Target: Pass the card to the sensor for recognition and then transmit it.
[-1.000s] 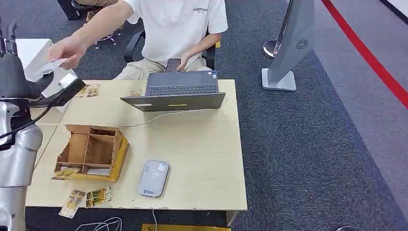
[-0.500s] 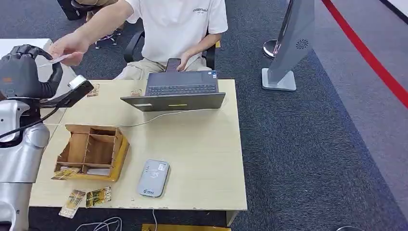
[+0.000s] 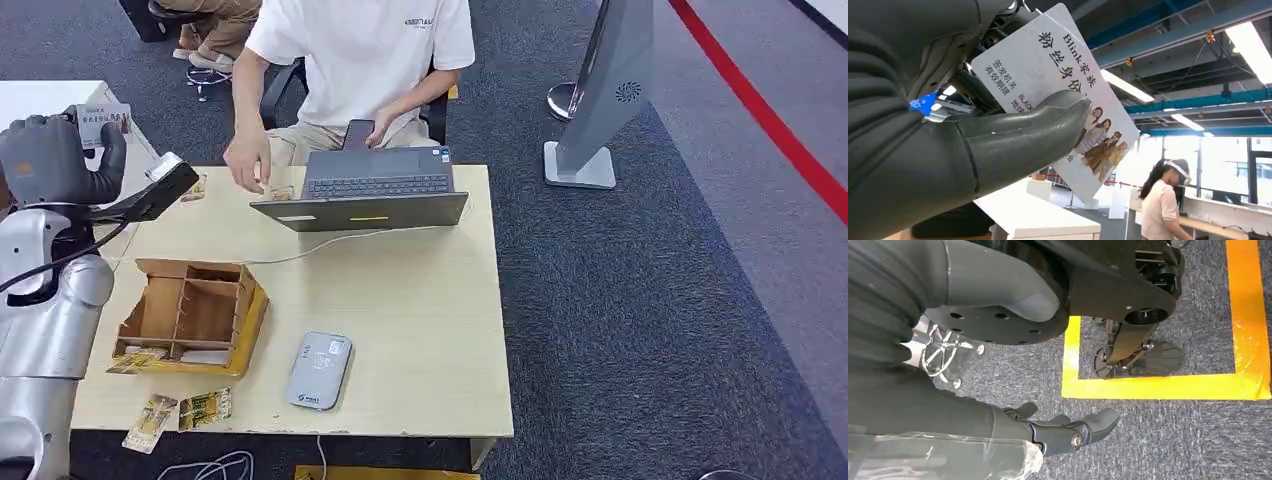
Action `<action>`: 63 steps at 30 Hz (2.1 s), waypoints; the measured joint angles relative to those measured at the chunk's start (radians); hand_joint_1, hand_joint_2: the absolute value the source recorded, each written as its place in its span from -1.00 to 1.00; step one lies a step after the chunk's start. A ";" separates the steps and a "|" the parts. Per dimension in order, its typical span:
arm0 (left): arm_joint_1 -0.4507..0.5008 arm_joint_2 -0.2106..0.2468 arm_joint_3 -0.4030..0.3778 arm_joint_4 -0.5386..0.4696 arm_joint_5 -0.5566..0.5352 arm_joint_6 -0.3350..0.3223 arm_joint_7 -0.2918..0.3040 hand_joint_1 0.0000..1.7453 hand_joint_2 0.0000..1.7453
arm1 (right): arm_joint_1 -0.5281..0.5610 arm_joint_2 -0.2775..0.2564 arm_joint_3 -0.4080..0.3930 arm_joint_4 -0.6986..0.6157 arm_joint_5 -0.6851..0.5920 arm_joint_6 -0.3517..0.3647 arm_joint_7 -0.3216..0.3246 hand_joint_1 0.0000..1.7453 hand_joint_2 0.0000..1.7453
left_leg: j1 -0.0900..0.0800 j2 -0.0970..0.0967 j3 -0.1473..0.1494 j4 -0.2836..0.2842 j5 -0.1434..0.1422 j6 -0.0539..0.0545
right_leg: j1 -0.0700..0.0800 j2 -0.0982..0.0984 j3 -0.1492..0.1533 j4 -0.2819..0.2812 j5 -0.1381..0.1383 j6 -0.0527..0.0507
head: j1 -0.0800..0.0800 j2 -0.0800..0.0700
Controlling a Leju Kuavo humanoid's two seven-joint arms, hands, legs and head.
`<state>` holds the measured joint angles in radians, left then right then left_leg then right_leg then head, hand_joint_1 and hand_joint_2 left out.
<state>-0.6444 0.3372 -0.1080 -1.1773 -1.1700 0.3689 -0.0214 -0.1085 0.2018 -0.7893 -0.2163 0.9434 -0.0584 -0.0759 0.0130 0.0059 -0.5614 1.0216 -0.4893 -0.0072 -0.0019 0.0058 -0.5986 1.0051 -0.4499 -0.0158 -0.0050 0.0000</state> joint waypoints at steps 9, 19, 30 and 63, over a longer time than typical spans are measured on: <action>0.000 -0.005 0.000 0.005 0.000 0.000 0.000 1.00 1.00 | 0.001 0.000 0.000 0.000 0.000 0.000 0.000 -1.00 1.00 | 0.000 0.000 0.000 0.000 0.000 0.000 | 0.000 0.000 0.000 0.000 0.000 0.000 | 0.000 0.000; 0.007 -0.022 -0.002 -0.004 0.017 0.005 -0.002 1.00 1.00 | 0.002 0.000 0.000 0.000 0.000 0.000 0.001 -1.00 1.00 | 0.000 0.000 0.000 0.000 0.000 0.000 | 0.000 0.000 0.000 0.000 0.000 0.000 | 0.000 0.000; 0.393 -0.122 -0.161 -0.431 0.008 0.141 -0.075 1.00 1.00 | 0.021 0.000 0.000 0.000 0.000 -0.018 -0.010 -1.00 1.00 | -0.002 0.000 0.000 0.000 -0.004 0.004 | -0.002 0.000 0.001 -0.001 -0.004 0.005 | 0.000 0.000; 0.515 -0.148 -0.307 -0.391 -0.059 0.042 0.040 1.00 1.00 | 0.027 0.005 -0.009 0.000 -0.001 -0.026 -0.011 -1.00 1.00 | -0.002 -0.001 -0.001 0.000 -0.004 0.005 | -0.002 -0.002 0.001 0.000 -0.004 0.005 | 0.000 0.000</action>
<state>-0.1295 0.1888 -0.4147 -1.5682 -1.2287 0.4112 0.0191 -0.0812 0.2071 -0.7981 -0.2163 0.9426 -0.0839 -0.0866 0.0114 0.0053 -0.5623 1.0216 -0.4933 -0.0025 -0.0036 0.0042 -0.5979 1.0047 -0.4538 -0.0112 -0.0046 0.0000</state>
